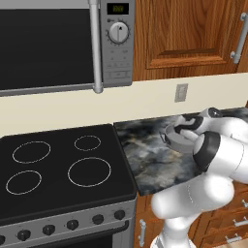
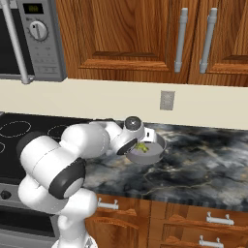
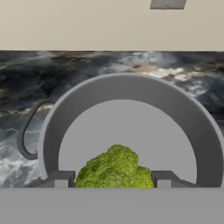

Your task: Turn on the sink faucet. Then move the broccoli from the counter to the sink. Turn off the sink. Move the vegetable from the sink to the pot next to the stove. Finally move the pot to the rear left burner.

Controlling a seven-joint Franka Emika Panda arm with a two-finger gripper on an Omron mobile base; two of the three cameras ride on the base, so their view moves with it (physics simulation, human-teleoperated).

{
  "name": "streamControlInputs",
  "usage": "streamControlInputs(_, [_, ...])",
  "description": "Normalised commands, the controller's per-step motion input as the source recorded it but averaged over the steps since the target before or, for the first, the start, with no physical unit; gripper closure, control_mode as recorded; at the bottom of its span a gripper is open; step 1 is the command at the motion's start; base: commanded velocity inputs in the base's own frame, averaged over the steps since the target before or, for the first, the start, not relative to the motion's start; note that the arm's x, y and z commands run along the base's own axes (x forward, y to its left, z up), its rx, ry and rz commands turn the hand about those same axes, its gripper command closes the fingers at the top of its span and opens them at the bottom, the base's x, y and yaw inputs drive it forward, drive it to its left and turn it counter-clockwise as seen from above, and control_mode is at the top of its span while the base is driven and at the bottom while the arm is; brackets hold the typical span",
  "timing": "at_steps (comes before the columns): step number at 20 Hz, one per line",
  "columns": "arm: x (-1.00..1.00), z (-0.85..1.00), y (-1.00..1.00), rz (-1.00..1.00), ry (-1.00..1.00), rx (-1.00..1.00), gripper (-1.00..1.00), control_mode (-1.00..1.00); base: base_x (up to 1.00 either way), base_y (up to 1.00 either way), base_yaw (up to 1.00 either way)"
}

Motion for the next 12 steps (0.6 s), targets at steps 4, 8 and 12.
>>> streamControlInputs(4, [0.22, -0.11, -0.14, 0.00, 0.01, 0.00, 1.00, -1.00, 0.00, 0.00, 0.00])
streamControlInputs(8, [0.20, -0.12, -0.11, 0.00, 0.02, 0.00, 1.00, -1.00, 0.00, 0.00, 0.00])
streamControlInputs(12, [0.16, -0.14, -0.08, 0.01, 0.03, 0.00, 1.00, -1.00, 0.00, 0.00, 0.00])
